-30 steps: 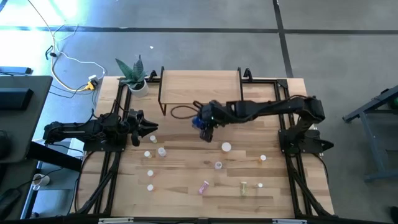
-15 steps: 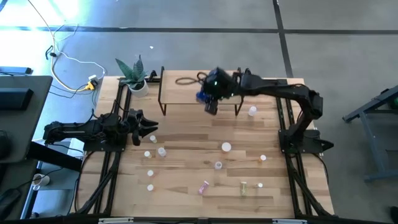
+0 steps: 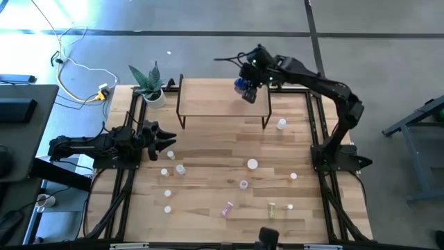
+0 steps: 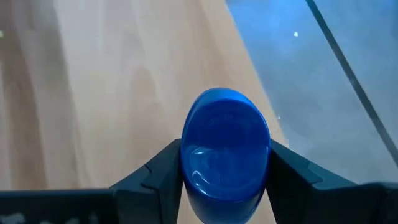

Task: Pick and place medicine bottles onto shelf by color
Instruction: Put the large blue gummy pill bottle on the shelf

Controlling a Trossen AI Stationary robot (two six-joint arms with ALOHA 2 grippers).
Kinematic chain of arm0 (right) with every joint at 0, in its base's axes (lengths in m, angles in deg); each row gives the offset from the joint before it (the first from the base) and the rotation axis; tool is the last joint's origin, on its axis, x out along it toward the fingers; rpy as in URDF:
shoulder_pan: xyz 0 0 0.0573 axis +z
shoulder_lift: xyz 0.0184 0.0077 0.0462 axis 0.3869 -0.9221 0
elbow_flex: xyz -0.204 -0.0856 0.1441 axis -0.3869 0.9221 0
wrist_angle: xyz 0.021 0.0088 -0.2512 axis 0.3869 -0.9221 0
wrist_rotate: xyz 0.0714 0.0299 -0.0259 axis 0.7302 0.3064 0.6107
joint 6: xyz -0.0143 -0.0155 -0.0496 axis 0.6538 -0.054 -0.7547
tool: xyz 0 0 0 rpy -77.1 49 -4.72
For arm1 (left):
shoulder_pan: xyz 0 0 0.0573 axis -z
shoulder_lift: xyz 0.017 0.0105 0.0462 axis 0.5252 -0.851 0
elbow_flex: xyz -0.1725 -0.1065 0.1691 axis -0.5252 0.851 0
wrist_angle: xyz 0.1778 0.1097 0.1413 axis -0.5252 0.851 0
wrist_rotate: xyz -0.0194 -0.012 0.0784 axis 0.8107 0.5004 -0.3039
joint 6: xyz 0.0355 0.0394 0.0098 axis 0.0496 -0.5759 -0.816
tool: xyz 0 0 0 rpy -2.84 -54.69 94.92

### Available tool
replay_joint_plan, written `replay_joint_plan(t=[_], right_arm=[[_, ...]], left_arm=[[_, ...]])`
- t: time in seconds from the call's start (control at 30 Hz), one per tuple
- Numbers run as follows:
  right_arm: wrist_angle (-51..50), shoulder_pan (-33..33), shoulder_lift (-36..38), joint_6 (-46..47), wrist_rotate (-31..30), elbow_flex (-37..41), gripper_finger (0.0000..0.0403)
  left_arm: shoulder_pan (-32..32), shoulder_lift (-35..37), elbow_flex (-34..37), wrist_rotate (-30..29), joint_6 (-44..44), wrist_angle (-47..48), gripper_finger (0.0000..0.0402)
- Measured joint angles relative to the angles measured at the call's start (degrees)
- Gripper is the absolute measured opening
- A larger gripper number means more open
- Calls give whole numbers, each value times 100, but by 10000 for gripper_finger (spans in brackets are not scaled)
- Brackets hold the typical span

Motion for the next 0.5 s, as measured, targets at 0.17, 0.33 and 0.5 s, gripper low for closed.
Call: replay_joint_plan(t=[0.17, 0.33, 0.5], right_arm=[[-21, -376, 0, -117, 291, 0, 165], [-215, -740, 0, -117, 428, 0, 165], [-525, -1050, 0, -221, 727, 13, 165]], left_arm=[[0, 0, -1, -58, 159, -2, 158], [0, 0, -2, -146, 301, -11, 158], [0, 0, -2, -146, 590, -13, 158]])
